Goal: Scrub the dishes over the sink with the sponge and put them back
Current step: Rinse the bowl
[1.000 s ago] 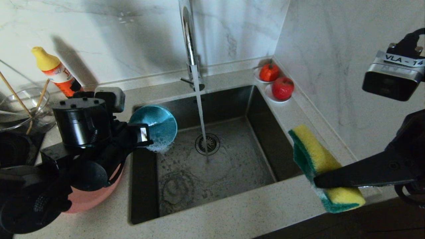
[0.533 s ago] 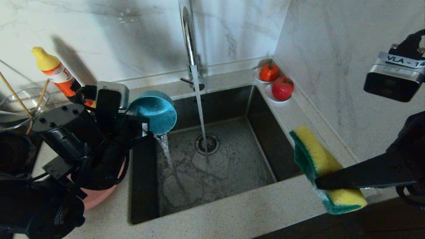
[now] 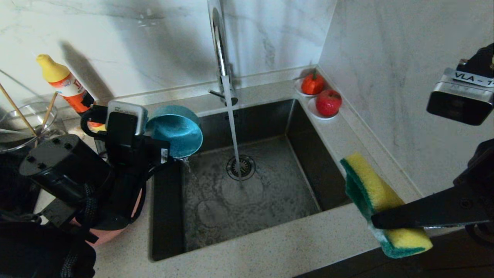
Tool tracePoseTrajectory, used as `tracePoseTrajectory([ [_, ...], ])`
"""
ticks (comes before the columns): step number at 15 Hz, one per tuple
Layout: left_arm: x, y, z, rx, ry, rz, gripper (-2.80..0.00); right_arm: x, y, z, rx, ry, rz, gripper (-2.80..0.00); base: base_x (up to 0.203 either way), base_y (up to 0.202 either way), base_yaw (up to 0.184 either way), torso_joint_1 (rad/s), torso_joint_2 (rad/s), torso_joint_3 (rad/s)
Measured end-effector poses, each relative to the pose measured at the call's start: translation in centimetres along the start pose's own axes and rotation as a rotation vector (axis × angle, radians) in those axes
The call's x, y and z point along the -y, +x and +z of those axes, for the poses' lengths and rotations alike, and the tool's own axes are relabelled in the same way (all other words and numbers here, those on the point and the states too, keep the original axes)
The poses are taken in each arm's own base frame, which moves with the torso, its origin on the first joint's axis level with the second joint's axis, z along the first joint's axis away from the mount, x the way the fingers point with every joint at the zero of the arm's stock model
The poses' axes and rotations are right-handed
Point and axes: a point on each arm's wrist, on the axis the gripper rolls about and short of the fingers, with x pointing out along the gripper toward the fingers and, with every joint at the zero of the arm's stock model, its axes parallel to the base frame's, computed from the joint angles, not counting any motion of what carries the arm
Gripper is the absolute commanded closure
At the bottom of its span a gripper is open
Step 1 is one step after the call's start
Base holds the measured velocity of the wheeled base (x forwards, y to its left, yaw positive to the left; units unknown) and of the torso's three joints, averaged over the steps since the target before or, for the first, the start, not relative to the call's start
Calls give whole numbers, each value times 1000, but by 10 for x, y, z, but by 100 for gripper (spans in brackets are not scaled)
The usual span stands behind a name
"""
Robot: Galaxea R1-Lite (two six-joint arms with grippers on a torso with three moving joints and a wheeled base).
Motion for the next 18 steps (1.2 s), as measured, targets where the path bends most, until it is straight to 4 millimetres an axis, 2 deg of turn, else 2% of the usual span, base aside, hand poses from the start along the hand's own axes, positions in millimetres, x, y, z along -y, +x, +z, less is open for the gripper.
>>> tracePoseTrajectory([
  [11, -34, 5, 70, 240, -141, 100, 0, 0, -1, 0, 2, 2, -1, 0, 0, 0, 0, 0, 0, 0],
  [18, -52, 0, 100, 368, -191, 103, 0, 0, 0, 0, 2, 3, -2, 0, 0, 0, 0, 0, 0, 0],
])
